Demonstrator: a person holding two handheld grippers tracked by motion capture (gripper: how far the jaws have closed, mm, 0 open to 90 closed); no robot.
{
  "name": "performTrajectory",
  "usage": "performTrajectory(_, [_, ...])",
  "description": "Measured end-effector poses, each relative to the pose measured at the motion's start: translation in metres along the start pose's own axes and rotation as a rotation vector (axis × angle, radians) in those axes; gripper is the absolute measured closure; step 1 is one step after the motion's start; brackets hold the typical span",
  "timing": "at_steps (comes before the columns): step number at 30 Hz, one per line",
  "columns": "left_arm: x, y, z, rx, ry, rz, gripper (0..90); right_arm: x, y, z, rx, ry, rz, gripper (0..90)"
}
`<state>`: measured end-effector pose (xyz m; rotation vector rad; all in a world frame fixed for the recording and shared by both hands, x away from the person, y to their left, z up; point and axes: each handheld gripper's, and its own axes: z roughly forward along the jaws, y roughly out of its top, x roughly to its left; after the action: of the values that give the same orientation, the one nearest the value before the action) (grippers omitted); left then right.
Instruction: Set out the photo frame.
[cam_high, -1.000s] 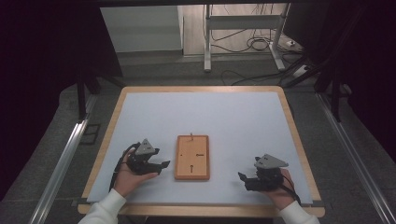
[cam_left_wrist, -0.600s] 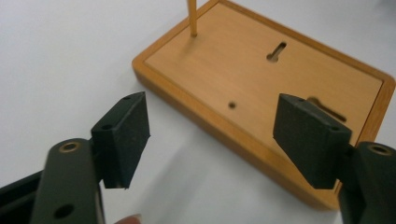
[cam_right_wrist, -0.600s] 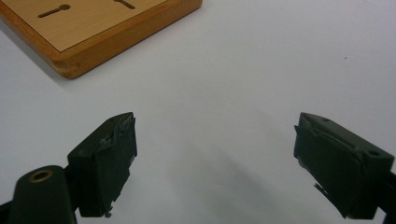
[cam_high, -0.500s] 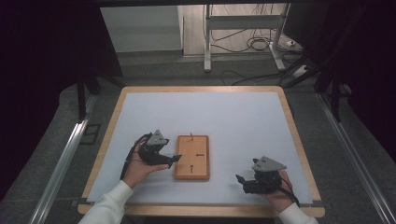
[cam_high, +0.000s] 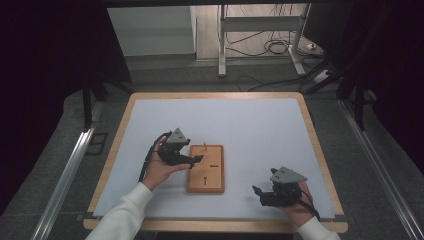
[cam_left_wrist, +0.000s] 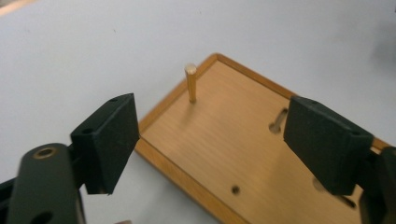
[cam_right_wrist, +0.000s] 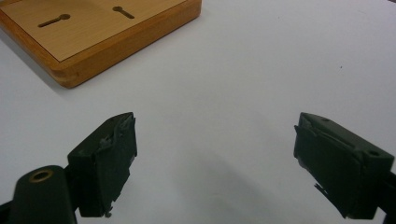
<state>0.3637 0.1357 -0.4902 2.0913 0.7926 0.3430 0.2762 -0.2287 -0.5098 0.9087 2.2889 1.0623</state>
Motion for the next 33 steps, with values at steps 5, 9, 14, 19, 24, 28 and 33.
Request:
performTrajectory(5, [0.000, 0.007, 0.008, 0.007, -0.006, 0.018, 22.1, 0.002, 0.001, 0.004, 0.001, 0.004, 0.000, 13.3])
performTrajectory(9, [0.002, 0.009, 0.013, 0.012, -0.016, 0.032, 25.8, 0.004, 0.000, 0.005, 0.007, 0.007, -0.006, 13.3])
performTrajectory(14, [0.005, 0.011, 0.019, 0.018, -0.020, 0.039, 31.2, 0.004, 0.001, 0.002, 0.005, 0.000, 0.001, 13.3])
performTrajectory(19, [0.008, 0.009, 0.029, 0.038, -0.032, 0.046, 38.1, 0.004, 0.000, 0.003, 0.007, -0.001, 0.004, 13.3])
performTrajectory(24, [0.011, 0.007, 0.038, 0.051, -0.040, 0.048, 44.4, 0.005, 0.000, 0.003, 0.011, 0.001, -0.003, 13.3])
performTrajectory(28, [0.013, 0.007, 0.044, 0.051, -0.048, 0.051, 52.0, 0.005, 0.000, 0.003, 0.006, 0.000, -0.004, 13.3])
performTrajectory(33, [0.015, 0.008, 0.050, 0.049, -0.065, 0.045, 62.6, 0.004, 0.000, 0.004, 0.013, 0.003, -0.003, 13.3])
